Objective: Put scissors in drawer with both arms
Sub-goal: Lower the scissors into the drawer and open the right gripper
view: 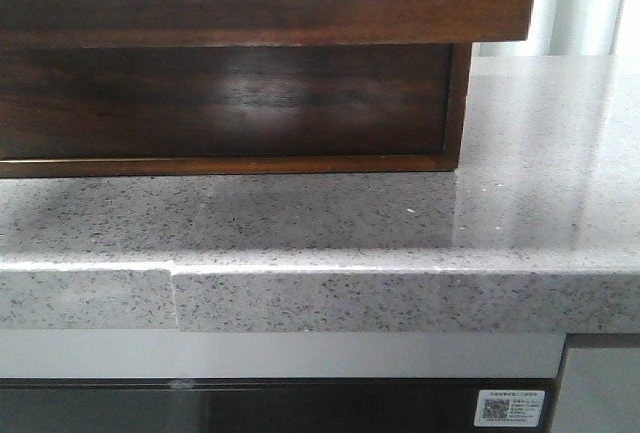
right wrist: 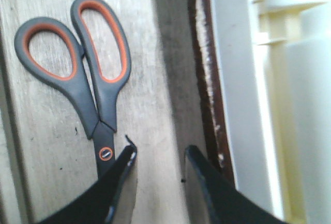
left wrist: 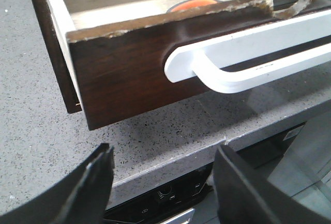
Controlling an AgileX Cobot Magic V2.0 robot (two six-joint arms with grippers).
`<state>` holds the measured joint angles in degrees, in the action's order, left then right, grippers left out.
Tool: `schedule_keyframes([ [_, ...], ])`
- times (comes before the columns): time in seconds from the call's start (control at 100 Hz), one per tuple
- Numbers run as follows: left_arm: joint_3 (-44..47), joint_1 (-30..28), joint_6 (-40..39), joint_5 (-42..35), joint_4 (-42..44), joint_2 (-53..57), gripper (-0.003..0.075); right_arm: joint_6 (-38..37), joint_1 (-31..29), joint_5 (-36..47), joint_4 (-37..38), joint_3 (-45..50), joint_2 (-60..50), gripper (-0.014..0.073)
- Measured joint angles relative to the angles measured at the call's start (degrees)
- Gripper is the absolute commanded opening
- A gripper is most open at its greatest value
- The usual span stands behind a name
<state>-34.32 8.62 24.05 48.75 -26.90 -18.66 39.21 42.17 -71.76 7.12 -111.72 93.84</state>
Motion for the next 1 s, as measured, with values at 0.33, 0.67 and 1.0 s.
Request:
schedule_keyframes([
  [0.33,0.0,0.0,0.0,-0.3,0.1,0.0,0.0386,-15.0,-3.6,-0.8,-0.2,2.3,-12.6,0.021],
  [0.67,0.0,0.0,0.0,-0.4,0.2,0.0,0.0386,-35.6,-25.1,9.2,-0.3,30.4,-31.4,0.021],
  [1.0,0.0,0.0,0.0,-0.4,0.2,0.0,0.0386,-43.7,-34.9,25.4,-2.5,61.0,-50.3,0.021],
])
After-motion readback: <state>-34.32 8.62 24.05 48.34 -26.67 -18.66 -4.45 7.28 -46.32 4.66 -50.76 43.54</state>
